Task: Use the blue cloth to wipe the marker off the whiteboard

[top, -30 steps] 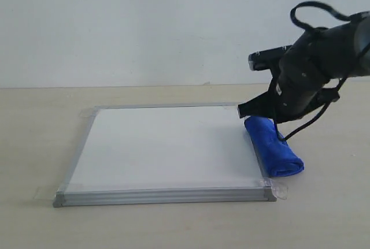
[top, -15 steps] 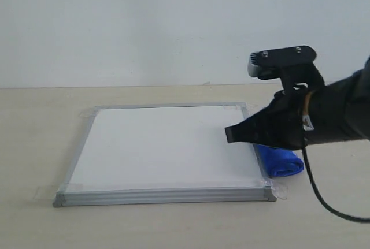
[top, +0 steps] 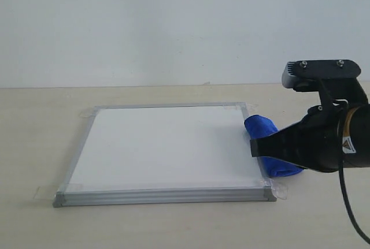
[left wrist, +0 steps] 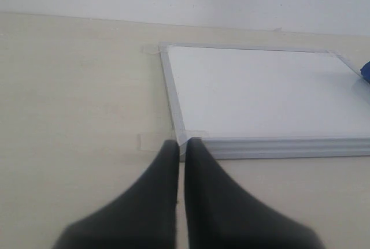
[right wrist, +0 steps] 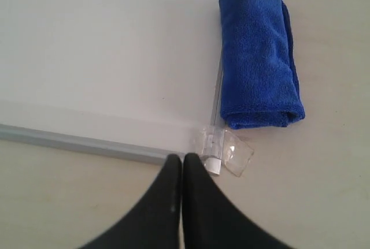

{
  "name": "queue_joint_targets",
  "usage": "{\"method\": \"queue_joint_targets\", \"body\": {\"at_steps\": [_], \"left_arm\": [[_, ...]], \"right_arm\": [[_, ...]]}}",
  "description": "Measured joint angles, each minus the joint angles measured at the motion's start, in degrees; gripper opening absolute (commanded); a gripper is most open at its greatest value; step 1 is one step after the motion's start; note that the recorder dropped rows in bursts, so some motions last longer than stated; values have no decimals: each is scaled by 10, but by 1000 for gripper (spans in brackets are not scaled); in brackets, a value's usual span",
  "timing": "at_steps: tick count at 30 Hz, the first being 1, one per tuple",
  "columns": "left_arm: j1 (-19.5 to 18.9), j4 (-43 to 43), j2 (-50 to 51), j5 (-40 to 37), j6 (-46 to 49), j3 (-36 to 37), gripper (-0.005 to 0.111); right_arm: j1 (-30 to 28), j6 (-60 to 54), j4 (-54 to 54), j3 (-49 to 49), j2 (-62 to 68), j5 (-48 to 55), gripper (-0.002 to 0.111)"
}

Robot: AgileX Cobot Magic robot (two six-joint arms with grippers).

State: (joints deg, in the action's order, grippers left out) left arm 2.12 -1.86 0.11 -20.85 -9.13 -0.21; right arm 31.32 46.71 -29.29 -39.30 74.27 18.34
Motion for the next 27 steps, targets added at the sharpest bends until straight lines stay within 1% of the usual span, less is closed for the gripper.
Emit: {"method": "queue_joint_targets", "body": {"at_steps": [7, 11, 14, 17, 21, 27], "left_arm": [[0, 0, 0, 0, 0, 0, 4], [0, 0, 0, 0, 0, 0, 4], [0, 0, 0, 0, 0, 0, 4], [0, 0, 0, 0, 0, 0, 4], [0, 0, 0, 0, 0, 0, 4], [0, 0, 0, 0, 0, 0, 4]], "right_arm": [[1, -7, -31, 0, -4, 0, 0], [1, -8, -56, 18, -50, -14, 0], [1, -8, -86, 51, -130, -49, 0], [-11, -11, -121, 102, -235, -115, 0], [-51, -10, -146, 188, -391, -187, 0], [-119, -10, -154, 297, -585, -221, 0]]}}
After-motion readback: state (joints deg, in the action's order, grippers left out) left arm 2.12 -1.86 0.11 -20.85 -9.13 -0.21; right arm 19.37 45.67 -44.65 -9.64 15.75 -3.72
